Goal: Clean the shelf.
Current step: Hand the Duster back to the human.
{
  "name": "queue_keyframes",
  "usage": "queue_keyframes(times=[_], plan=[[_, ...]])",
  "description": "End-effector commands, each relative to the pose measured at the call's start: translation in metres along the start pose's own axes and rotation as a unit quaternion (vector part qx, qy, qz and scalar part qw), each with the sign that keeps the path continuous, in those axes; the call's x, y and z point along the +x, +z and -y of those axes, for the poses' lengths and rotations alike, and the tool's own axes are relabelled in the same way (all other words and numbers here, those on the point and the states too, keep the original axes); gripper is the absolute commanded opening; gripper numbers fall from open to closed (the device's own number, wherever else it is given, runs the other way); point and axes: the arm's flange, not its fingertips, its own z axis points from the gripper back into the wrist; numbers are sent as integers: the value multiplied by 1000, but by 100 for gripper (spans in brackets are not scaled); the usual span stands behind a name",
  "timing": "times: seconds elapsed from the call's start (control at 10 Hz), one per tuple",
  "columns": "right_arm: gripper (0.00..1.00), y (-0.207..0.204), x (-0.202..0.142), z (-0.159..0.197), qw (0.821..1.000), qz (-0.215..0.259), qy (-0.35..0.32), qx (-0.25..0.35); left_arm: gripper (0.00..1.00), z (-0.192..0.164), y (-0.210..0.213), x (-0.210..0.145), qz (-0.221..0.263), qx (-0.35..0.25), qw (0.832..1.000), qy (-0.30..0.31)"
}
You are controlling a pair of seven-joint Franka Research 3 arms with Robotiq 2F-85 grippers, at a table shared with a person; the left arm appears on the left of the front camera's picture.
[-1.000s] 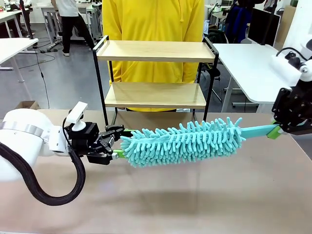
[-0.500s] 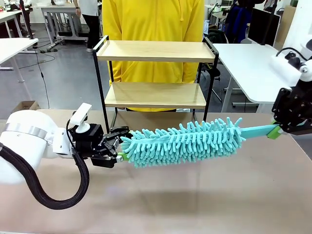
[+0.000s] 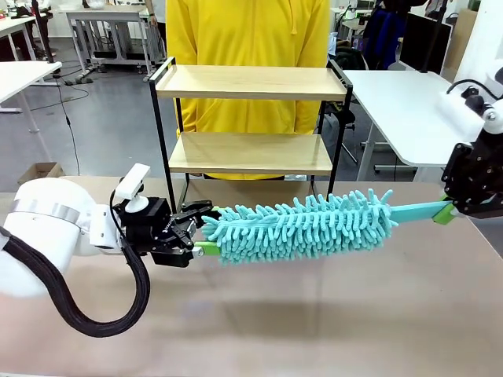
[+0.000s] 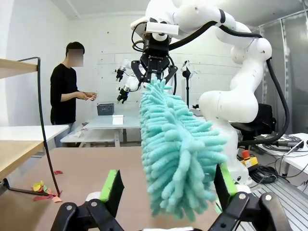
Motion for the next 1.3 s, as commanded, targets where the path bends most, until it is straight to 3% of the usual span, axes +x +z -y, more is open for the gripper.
queue_keyframes(times=[0.0,0.4,0.8,0.9,1.0,1.1,1.2], plan=[[13,-3,0,-3,1000,22,-10,-14,100,46,-9,0,6,11,1000,1],[13,1,0,1,1000,1,-1,-2,100,36,-21,-8,16,17,1000,1],[13,1,0,1,1000,1,-1,-2,100,32,-34,-10,24,-19,1000,5],[13,1,0,1,1000,1,-1,-2,44,32,-35,-11,26,-24,999,10],[13,1,0,1,1000,1,-1,-2,42,32,-34,-12,26,-25,999,5],[13,1,0,1,1000,1,-1,-2,0,33,-33,-11,31,-27,999,1],[13,1,0,1,1000,1,-1,-2,0,32,-32,-10,35,-26,999,-1]])
